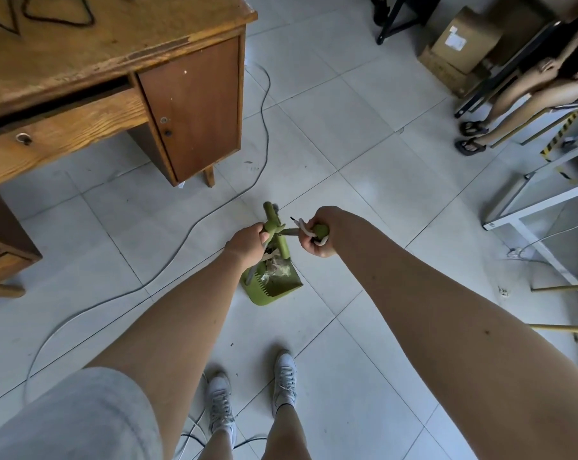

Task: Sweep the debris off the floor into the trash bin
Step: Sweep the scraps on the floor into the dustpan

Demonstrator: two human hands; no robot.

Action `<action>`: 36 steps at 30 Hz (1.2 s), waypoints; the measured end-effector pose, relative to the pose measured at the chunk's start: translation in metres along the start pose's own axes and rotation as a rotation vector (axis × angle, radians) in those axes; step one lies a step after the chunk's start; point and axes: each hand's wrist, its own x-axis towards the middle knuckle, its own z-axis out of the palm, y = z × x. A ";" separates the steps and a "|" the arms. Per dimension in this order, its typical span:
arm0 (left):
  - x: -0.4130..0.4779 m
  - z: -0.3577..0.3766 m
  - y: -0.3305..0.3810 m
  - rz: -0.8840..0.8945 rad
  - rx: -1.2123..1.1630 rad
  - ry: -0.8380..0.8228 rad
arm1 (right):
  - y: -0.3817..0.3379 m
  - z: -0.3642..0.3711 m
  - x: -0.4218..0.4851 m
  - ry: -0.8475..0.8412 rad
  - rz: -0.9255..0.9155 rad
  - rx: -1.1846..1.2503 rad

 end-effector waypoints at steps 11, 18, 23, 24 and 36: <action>0.002 0.000 -0.003 0.012 0.000 0.020 | 0.013 -0.031 0.029 0.145 -0.141 -0.225; 0.005 0.001 -0.004 0.011 -0.008 0.012 | 0.055 -0.052 0.065 0.191 -0.053 -0.258; 0.007 0.001 -0.005 0.009 -0.010 0.021 | 0.068 -0.039 0.074 0.182 -0.055 -0.315; 0.007 0.002 -0.005 0.011 -0.010 0.023 | 0.069 -0.037 0.074 0.182 -0.052 -0.315; -0.006 0.001 -0.009 -0.031 -0.003 0.014 | 0.096 -0.006 0.044 0.132 -0.009 -0.328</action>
